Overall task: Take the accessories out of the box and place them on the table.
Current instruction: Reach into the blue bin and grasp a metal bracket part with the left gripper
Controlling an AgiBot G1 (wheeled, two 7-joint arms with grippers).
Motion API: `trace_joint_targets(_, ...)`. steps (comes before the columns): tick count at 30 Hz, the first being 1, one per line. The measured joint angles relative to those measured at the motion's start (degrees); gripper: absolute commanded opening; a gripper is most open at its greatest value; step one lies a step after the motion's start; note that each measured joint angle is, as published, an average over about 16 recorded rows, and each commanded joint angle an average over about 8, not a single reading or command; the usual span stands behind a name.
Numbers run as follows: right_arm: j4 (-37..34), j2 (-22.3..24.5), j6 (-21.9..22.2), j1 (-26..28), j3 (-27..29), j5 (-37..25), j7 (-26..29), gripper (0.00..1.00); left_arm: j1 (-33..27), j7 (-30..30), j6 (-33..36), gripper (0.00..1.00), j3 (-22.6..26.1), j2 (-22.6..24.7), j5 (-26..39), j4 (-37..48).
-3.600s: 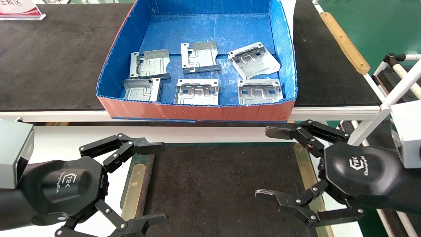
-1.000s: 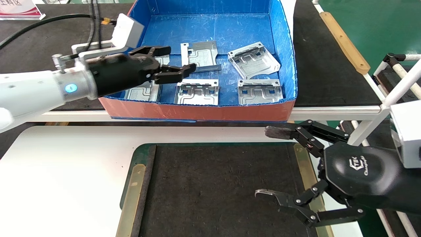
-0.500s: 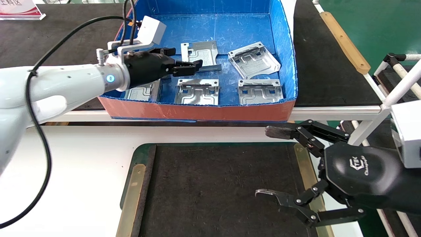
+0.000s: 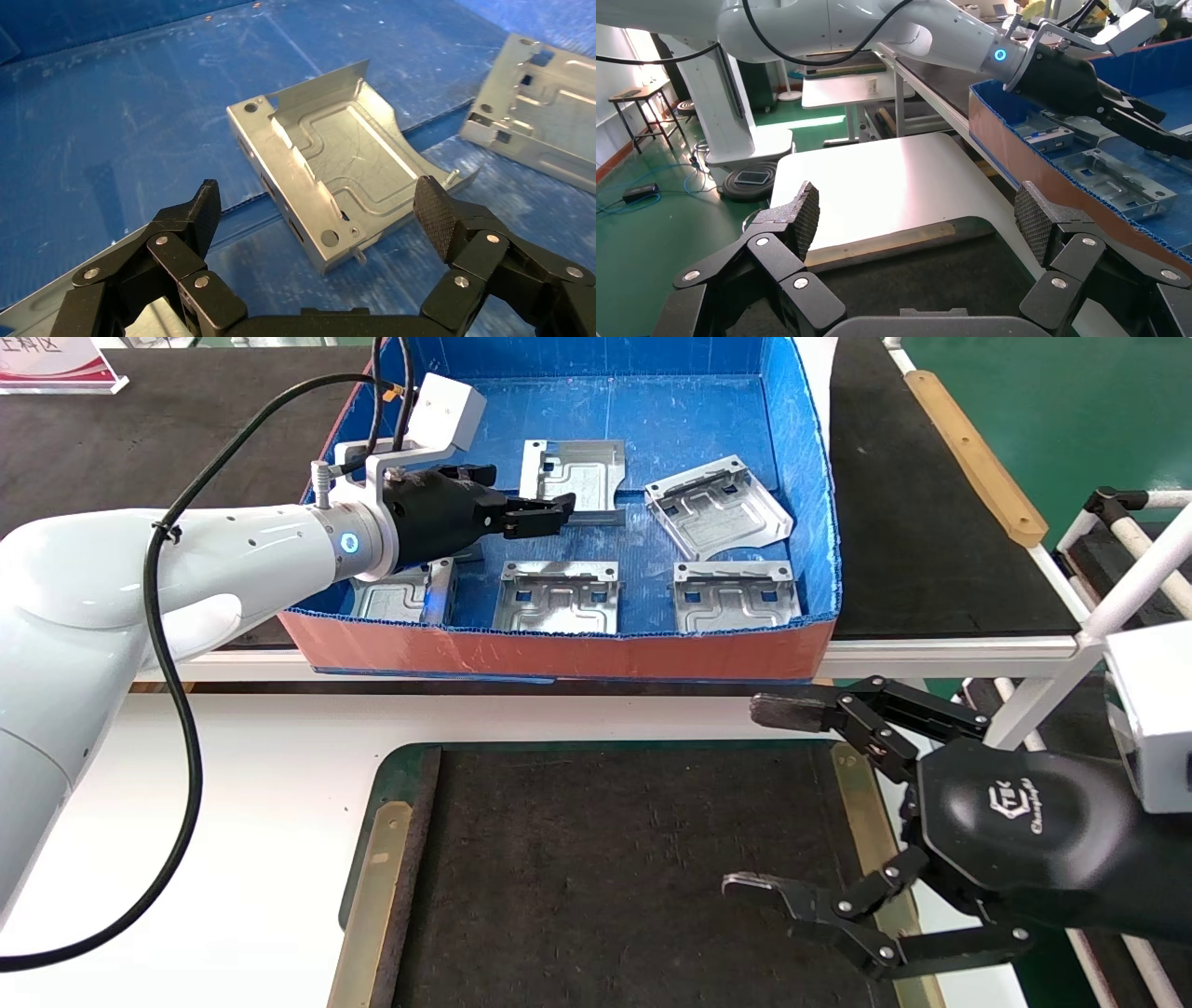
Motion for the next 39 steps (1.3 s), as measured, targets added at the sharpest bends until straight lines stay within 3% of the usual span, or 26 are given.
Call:
trace_joint_targets(11, 0.0, 0.0, 0.0, 0.0, 0.0, 0.0, 0.0, 1.0, -1.31, -3.57, -1.35, 1.0, 0.86, 0.44, 1.11, 1.0)
trace_joint_targets(25, 0.0, 0.0, 0.0, 0.0, 0.0, 0.0, 0.0, 1.0, -0.91, -3.05, -4.84, 1.0, 1.81, 1.88, 0.56, 2.76)
trace_joint_targets(27, 0.0, 0.0, 0.0, 0.0, 0.0, 0.0, 0.0, 0.89, -0.76, -2.9, -5.36, 1.0, 2.0, 2.03, 0.34, 2.91)
trace_joint_targets(29, 0.0, 0.0, 0.01, 0.0, 0.0, 0.0, 0.0, 0.64, -0.63, -2.77, -5.8, 0.87, 2.18, 2.14, 0.13, 3.0)
trace_joint_targets(34, -0.01, 0.01, 0.01, -0.01, 0.01, 0.01, 0.0, 0.04, -0.41, -2.61, -6.62, 0.24, 2.5, 2.28, -0.23, 3.09)
trace_joint_targets(36, -0.01, 0.01, 0.01, -0.01, 0.01, 0.01, 0.0, 0.0, -0.37, -2.61, -6.76, 0.04, 2.55, 2.29, -0.34, 3.09)
trace_joint_targets(39, -0.01, 0.01, 0.01, -0.01, 0.01, 0.01, 0.0, 0.0, -0.34, -2.62, -6.85, 0.0, 2.58, 2.3, -0.41, 3.1)
